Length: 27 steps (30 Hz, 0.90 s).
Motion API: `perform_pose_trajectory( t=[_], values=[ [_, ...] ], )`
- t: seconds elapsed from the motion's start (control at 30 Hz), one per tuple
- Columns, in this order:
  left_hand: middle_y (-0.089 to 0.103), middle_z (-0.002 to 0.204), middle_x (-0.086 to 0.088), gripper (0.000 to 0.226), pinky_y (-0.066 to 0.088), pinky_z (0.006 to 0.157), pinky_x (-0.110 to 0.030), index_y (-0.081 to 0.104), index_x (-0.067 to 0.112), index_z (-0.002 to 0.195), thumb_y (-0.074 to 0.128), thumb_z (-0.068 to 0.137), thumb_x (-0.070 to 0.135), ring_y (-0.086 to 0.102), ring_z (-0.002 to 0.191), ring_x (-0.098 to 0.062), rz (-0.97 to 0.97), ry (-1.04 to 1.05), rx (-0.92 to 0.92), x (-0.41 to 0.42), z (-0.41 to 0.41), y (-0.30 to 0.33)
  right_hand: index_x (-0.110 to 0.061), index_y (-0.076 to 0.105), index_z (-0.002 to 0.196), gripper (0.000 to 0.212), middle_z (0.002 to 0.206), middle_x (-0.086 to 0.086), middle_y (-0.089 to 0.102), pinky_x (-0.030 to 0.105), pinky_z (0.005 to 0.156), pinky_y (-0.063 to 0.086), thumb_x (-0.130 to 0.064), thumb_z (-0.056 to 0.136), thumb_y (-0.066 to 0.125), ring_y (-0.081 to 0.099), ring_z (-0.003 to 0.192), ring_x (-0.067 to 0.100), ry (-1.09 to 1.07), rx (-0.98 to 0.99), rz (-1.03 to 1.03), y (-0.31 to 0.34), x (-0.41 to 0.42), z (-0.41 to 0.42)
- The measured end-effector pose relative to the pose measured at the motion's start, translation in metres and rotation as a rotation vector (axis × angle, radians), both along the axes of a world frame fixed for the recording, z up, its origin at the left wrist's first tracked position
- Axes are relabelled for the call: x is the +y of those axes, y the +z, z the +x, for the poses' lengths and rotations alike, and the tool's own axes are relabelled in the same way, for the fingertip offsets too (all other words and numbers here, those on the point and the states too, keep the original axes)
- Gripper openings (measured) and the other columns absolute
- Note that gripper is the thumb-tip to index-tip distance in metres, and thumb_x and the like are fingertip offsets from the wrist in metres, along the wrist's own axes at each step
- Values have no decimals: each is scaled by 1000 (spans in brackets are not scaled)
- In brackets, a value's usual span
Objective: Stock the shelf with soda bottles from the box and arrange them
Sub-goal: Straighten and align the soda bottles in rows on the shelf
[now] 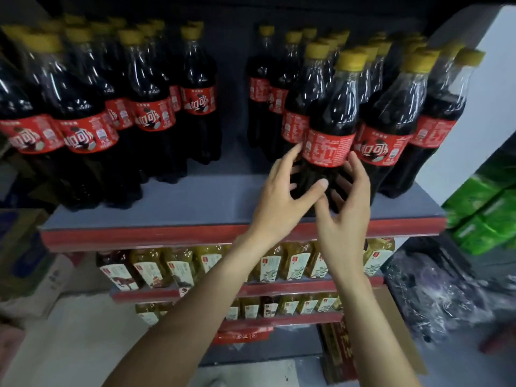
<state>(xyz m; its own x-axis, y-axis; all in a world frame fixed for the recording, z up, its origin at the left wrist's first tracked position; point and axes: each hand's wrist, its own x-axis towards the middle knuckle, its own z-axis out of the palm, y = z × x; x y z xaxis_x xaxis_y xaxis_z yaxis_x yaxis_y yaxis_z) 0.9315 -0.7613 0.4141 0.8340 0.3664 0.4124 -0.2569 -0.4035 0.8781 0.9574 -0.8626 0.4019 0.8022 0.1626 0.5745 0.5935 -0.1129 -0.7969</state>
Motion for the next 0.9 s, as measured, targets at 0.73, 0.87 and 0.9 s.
perform_pose_trajectory(
  t=[0.73,0.87,0.9],
  values=[
    [48,139,-5,66,49,91,-24,40,21,141,70,83,16,53,120,-11,-8,211,68,111,-46,23,-28,19,144,93,128,2,56,46,89,50,-41,74,79,58,113,26,413,6,-450,13,82,33],
    [44,142,-3,72,51,89,-22,36,19,143,73,82,17,50,121,-8,10,406,-54,108,-46,16,-23,14,146,95,133,14,45,47,87,46,-47,76,73,51,116,40,315,-17,-536,13,124,18],
    [42,143,-2,77,50,93,-24,34,19,144,75,79,19,48,123,-8,-1,424,-54,111,-45,15,-21,14,147,94,134,15,43,46,88,45,-42,77,73,49,118,40,338,-10,-519,12,132,16]
  ],
)
